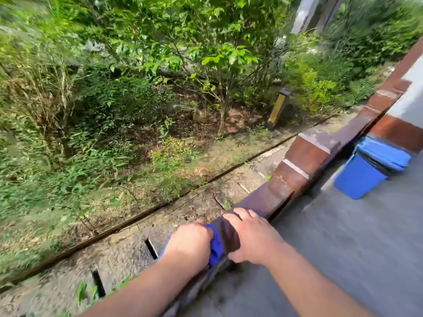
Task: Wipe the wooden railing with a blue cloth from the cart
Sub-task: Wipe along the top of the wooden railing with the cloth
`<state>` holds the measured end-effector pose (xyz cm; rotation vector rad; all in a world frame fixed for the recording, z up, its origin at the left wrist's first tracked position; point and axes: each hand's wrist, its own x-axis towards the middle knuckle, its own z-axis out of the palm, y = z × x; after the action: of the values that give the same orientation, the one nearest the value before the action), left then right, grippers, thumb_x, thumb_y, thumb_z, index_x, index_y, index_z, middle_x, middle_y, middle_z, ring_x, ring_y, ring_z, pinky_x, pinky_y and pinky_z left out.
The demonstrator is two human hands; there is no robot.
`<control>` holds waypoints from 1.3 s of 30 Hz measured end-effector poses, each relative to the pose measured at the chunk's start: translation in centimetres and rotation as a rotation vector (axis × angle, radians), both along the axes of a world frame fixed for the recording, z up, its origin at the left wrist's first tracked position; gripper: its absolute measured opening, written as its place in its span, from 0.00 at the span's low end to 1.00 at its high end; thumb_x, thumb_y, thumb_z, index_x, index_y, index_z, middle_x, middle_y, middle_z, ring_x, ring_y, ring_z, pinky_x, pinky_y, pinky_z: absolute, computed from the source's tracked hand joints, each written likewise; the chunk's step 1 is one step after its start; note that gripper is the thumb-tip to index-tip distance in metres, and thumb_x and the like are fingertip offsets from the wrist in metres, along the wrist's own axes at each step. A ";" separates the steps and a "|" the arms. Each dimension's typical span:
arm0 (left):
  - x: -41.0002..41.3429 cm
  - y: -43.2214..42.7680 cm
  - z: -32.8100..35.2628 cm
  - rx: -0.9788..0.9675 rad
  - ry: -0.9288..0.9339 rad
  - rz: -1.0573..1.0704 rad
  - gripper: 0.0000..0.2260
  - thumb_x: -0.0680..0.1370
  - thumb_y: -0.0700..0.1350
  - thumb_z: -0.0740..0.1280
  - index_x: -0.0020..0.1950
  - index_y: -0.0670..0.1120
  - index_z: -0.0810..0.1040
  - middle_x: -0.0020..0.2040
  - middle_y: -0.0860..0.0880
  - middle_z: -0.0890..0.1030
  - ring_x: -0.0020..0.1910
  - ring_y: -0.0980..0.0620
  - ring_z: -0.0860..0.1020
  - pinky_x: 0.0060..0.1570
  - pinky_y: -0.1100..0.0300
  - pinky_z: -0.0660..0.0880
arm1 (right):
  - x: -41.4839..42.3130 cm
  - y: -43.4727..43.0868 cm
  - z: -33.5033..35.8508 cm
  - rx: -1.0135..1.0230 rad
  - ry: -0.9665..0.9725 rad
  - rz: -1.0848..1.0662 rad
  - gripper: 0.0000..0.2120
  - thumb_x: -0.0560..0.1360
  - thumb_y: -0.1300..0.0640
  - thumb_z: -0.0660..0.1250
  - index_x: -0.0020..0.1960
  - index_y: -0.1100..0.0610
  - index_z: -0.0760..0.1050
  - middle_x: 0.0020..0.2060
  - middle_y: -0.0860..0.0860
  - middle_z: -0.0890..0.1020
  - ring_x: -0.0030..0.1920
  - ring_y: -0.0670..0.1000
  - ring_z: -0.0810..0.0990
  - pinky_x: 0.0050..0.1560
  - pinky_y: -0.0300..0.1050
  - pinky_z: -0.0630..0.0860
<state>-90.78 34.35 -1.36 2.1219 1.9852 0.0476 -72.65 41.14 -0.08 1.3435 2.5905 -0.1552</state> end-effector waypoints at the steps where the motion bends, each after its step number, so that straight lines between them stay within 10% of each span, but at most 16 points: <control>1: 1.2 1.3 0.1 0.002 0.012 0.007 0.12 0.77 0.42 0.62 0.57 0.47 0.81 0.54 0.46 0.76 0.54 0.41 0.78 0.50 0.51 0.76 | 1.1 1.3 0.0 0.002 0.005 0.018 0.50 0.63 0.36 0.76 0.79 0.46 0.57 0.77 0.52 0.64 0.75 0.58 0.65 0.73 0.56 0.67; 20: 10.0 8.8 0.6 0.084 0.111 0.177 0.10 0.77 0.42 0.62 0.55 0.45 0.80 0.55 0.44 0.77 0.54 0.42 0.76 0.54 0.51 0.72 | 4.7 11.7 -2.0 -0.092 0.061 0.359 0.43 0.66 0.40 0.73 0.75 0.53 0.61 0.71 0.52 0.68 0.75 0.56 0.63 0.77 0.58 0.60; 31: -5.2 -13.7 0.8 0.031 0.066 0.466 0.10 0.75 0.44 0.66 0.54 0.43 0.80 0.54 0.43 0.75 0.52 0.41 0.76 0.47 0.50 0.74 | -13.7 -8.1 -3.4 -0.141 0.026 0.649 0.57 0.58 0.19 0.66 0.76 0.50 0.59 0.69 0.50 0.68 0.72 0.55 0.65 0.76 0.58 0.59; 39: -19.5 -37.5 0.0 0.072 0.118 0.680 0.07 0.73 0.43 0.66 0.49 0.46 0.81 0.50 0.47 0.79 0.48 0.44 0.79 0.37 0.55 0.70 | -30.5 -30.2 -2.1 -0.142 0.048 0.806 0.44 0.59 0.25 0.67 0.67 0.48 0.64 0.62 0.49 0.73 0.65 0.56 0.73 0.63 0.56 0.70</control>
<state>-110.28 -3.14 -1.32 1.4119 2.7134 0.1116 -103.18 10.97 -2.17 0.1895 2.8615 -0.2239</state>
